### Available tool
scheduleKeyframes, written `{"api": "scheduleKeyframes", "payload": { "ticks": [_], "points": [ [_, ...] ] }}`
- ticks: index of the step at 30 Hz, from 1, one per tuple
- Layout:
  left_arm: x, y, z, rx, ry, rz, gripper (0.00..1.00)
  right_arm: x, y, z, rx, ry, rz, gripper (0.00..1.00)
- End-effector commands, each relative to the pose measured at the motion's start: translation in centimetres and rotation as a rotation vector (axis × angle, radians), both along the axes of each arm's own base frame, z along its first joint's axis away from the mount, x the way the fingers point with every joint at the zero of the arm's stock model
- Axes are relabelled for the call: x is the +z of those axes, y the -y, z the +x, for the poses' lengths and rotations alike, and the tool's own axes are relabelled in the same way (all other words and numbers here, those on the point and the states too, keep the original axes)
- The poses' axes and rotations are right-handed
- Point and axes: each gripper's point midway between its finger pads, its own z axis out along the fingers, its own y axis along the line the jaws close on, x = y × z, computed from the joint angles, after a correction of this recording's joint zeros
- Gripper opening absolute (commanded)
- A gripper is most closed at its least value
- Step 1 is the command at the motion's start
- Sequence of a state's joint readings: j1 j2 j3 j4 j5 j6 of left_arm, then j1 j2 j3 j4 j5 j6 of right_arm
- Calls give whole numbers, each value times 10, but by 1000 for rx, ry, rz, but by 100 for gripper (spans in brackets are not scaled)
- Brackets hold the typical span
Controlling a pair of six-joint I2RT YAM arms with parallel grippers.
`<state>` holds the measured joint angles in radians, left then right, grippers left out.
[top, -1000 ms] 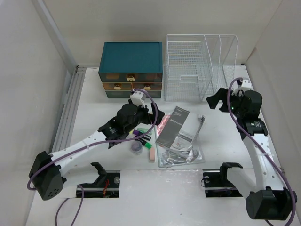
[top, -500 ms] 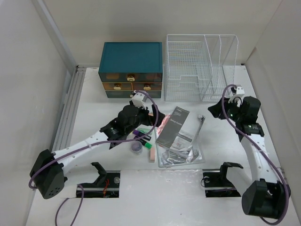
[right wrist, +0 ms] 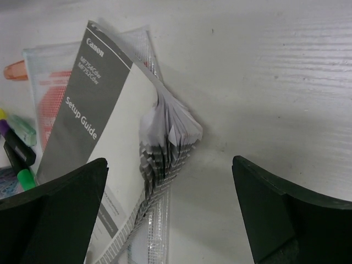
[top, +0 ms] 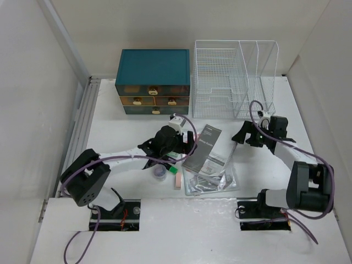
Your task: Organize the desk
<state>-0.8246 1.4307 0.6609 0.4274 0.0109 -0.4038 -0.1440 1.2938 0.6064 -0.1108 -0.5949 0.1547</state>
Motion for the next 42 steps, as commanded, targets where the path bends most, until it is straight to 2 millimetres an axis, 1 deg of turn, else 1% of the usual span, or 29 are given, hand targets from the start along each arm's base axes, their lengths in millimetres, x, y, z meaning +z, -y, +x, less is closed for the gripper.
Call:
{"api": "scheduleKeyframes", "payload": {
  "ticks": [1,2,3,4,5,6,7,8,12,13,14,16,17,21,24,25,26,29,30,31,32,33,34,36,37,38,39,40,42],
  "points": [
    [11,13,6,-28,56,-52,86,4,-7,14,30,48,7,100],
    [2,14,5,-37,37,-38,86,0,-11,13,42,36,9,100],
    [4,18,8,-37,44,-45,86,-2,-14,14,46,30,16,100],
    [3,20,10,-37,42,-43,86,-12,-17,12,55,-2,20,100],
    [-1,22,9,-49,34,-44,86,-16,-24,9,76,-17,21,100],
    [-6,24,11,-49,25,-34,86,-17,-27,11,85,-21,22,99],
    [-6,27,12,-57,22,-37,86,-24,-27,11,85,-39,23,99],
    [-8,29,13,-57,23,-38,86,-22,-33,12,102,-42,37,97],
    [-22,33,15,-70,3,-12,86,-30,-39,8,123,-73,54,96],
    [-26,36,15,-78,-7,-7,86,-29,-39,8,117,-78,59,95],
    [-25,40,17,-87,-4,-17,86,-31,-41,7,124,-86,68,94],
    [-34,42,16,-95,-22,-5,84,-31,-42,8,132,-87,76,91],
    [-34,43,14,-106,-27,-9,84,-32,-44,7,141,-95,88,89],
    [-38,50,15,-124,-44,-19,82,-27,-49,6,164,-88,122,71],
    [-34,54,14,-141,-43,-33,79,-20,-58,0,204,-90,177,43],
    [-34,54,14,-142,-43,-33,79,-13,-61,-1,223,-73,193,29],
    [-30,57,14,-150,-40,-42,79,-8,-61,2,225,-55,191,21],
    [-30,60,15,-158,-43,-45,78,8,-62,3,236,-3,189,0],
    [-28,61,16,-158,-43,-45,78,12,-62,4,238,10,187,0],
    [-32,62,14,-167,-53,-42,78,22,-64,3,244,34,197,0],
    [-28,64,16,-168,-46,-48,78,28,-66,2,257,52,205,0],
    [-28,64,16,-168,-46,-48,78,34,-62,3,252,70,210,0],
    [-28,64,16,-168,-46,-48,78,44,-61,5,256,99,213,0],
    [-21,62,17,-156,-34,-51,83,68,-54,8,254,176,211,0],
    [-10,60,19,-141,-14,-60,85,75,-54,7,263,198,197,0],
    [-2,59,21,-131,4,-70,92,90,-48,7,278,244,146,0],
    [1,56,19,-135,10,-63,95,95,-43,8,267,260,102,0],
    [9,55,18,-135,19,-72,97,101,-41,7,276,276,73,0],
    [40,54,17,-136,57,-109,99,117,-37,3,292,309,14,0]
  ]
}}
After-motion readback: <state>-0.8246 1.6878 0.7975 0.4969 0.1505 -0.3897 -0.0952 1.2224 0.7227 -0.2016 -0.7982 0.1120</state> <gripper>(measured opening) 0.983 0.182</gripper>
